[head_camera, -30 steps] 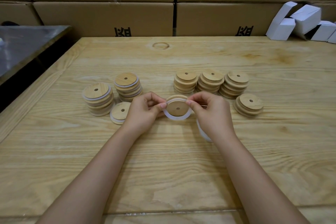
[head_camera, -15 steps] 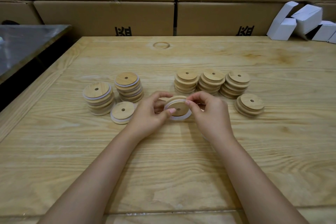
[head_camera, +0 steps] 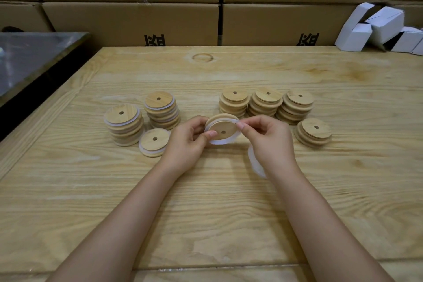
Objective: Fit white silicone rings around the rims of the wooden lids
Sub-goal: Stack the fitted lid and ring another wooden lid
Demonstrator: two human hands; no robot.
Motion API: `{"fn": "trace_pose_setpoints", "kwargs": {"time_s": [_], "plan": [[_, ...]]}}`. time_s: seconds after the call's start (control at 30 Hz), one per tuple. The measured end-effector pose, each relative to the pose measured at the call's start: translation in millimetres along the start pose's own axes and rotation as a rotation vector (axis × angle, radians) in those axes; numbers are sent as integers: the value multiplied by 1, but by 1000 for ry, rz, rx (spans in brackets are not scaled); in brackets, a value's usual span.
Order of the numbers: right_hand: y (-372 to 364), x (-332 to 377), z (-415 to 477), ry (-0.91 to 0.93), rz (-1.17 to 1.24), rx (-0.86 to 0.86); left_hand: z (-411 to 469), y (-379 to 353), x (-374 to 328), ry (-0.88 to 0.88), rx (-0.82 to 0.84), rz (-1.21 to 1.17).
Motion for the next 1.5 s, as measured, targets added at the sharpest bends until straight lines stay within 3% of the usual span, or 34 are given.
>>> {"fn": "trace_pose_setpoints", "kwargs": {"time_s": [0.27,0.73,1.17,1.5], "plan": [[-2,4,0,-44,181,81,-1,-3,4,121,-37,-241],[-9,1,-5,115,-81,-25,0,-3,7,162,-52,-321],[-12,-2,-2,6,121,31,1,0,9,220,-80,-457],[-12,0,-5,53,60,26,1,-1,9,221,-5,-439]]}}
Point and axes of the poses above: each hand's wrist, its own z-axis towards the middle knuckle, its own y-axis out of the back of the hand, x = y × z, the point moved 5 cm from there along z, towards the middle knuckle, and after that the axes turned 3 degrees about -z, right-handed, at the moved point
